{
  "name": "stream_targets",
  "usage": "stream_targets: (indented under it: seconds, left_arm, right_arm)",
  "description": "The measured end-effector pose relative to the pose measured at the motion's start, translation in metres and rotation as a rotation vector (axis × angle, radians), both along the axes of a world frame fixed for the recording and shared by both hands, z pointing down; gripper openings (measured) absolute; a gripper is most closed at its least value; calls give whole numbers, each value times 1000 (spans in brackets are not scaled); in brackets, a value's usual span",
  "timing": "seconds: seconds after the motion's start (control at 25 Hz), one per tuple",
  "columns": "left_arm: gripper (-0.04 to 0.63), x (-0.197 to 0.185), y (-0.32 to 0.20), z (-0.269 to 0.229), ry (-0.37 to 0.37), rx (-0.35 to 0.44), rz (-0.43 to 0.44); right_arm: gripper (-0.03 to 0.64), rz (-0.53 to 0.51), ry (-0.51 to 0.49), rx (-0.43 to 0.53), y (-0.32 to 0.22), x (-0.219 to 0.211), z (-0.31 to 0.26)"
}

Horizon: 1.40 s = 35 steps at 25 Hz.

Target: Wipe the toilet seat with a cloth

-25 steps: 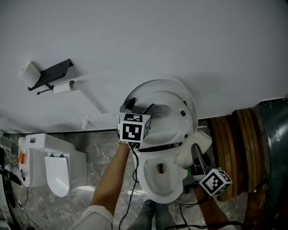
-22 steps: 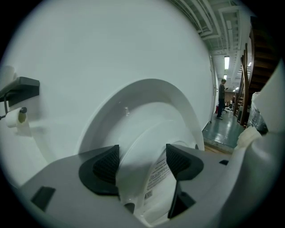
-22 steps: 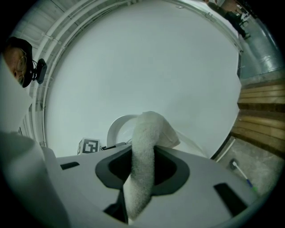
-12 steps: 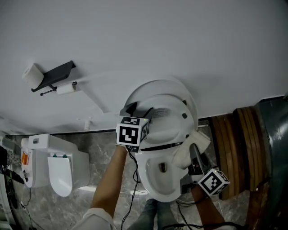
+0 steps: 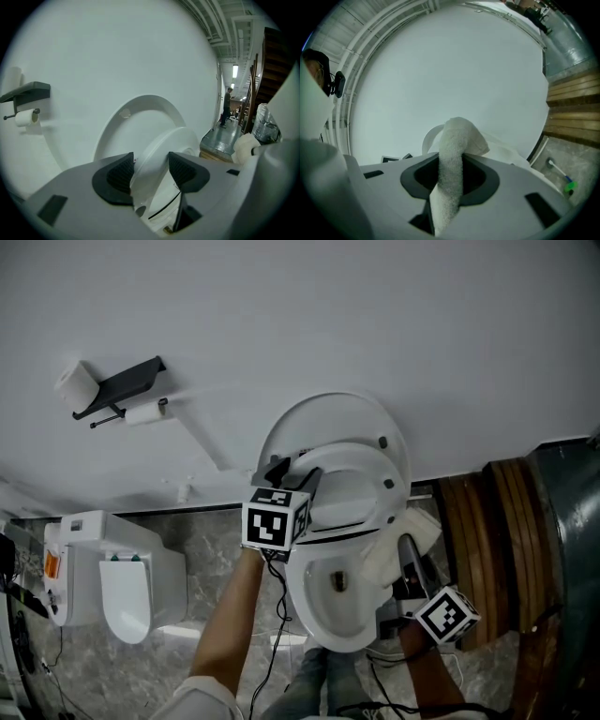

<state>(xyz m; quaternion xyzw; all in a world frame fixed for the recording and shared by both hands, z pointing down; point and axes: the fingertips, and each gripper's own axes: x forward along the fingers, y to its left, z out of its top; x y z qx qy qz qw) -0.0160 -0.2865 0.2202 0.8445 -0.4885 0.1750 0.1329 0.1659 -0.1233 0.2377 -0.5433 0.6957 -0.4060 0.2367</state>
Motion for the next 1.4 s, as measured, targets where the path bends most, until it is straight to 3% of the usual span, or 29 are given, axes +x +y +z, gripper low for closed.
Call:
stream_targets:
  seconds: [0.52, 0.76, 1.0, 1.24, 1.4]
  left_arm:
    - [249, 9, 81, 0, -6, -13, 87]
    - [249, 12, 114, 4, 11, -17, 122]
    - [249, 14, 133, 8, 15, -30, 147]
    - [249, 18, 155, 14, 6, -48, 169]
    - [249, 18, 167, 16, 13, -36, 185]
  right_arm:
    - [100, -7, -48, -21, 50, -22, -3]
    - [100, 6, 32, -45, 71, -16, 5]
    - [100, 34, 14, -51, 86, -16, 1]
    - [100, 45, 62, -63, 103, -14, -2]
    - [100, 70, 23, -45, 110, -18, -7]
